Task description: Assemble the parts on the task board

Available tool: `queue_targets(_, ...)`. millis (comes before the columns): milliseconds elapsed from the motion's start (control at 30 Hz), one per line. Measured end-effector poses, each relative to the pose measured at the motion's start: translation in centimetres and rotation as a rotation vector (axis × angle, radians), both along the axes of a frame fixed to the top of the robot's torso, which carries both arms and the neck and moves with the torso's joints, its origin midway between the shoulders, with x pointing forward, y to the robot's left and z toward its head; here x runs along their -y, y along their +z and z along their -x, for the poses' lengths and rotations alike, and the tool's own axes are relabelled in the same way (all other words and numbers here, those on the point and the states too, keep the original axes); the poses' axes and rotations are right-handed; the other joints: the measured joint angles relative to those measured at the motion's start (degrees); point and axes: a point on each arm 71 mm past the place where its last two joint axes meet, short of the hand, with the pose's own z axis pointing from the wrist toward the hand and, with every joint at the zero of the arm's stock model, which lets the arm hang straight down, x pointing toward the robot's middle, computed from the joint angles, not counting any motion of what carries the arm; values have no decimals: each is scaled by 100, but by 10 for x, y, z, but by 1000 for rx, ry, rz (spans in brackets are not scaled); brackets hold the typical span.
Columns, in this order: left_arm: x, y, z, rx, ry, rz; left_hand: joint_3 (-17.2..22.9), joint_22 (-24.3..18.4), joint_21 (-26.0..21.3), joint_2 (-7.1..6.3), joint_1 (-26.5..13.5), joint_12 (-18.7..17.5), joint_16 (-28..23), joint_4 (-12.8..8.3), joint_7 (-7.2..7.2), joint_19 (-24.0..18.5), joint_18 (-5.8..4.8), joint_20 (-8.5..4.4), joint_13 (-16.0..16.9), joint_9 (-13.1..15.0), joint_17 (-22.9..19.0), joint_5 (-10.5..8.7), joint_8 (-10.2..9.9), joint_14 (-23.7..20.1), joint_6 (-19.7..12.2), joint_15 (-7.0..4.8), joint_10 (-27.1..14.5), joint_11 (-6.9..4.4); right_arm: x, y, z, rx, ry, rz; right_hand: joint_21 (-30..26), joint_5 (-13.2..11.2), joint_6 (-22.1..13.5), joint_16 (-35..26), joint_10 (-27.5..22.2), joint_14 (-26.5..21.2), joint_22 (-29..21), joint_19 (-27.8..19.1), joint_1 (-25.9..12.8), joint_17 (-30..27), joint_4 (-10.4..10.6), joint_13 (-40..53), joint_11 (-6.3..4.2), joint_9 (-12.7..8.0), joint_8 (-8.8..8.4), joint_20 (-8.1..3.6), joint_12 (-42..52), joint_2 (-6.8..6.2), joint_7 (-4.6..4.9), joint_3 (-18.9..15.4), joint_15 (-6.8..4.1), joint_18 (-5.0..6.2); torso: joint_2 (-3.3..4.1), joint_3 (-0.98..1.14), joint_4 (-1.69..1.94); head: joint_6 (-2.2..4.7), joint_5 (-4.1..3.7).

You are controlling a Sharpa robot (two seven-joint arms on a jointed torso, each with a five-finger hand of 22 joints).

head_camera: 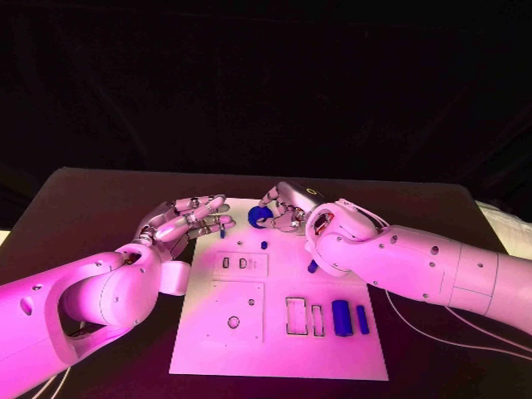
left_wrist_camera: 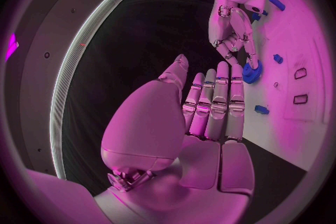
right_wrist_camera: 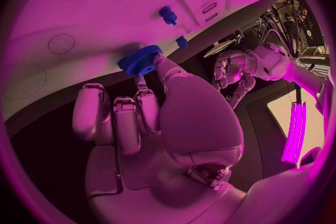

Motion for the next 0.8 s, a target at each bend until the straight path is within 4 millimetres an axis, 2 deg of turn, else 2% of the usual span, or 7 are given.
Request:
queue_targets(267, 0, 0, 0, 0, 0, 0, -16, -5, -23, 0, 0, -26, 0, -16, 0, 0, 0, 0, 0, 0, 0, 0, 0, 0, 0, 0, 0, 0, -1, 0, 1, -11, 12, 9, 0, 0, 21, 0, 0, 0, 6, 0, 0, 0, 0, -1, 0, -1, 23, 0, 0, 0, -21, 0, 0, 0, -2, 0, 4, -15, -4)
queue_targets(800, 0, 0, 0, -2, 0, -1, -16, -5, -23, 0, 0, -35, 0, -16, 0, 0, 0, 0, 0, 0, -1, 0, 0, 0, 0, 0, 0, 0, -1, -1, 1, -15, 13, 12, 0, -1, 41, 0, 0, 0, 5, 0, 0, 4, 0, -1, 0, 2, 21, 0, 32, 0, 0, -1, 0, 0, -3, -4, 7, 2, 8)
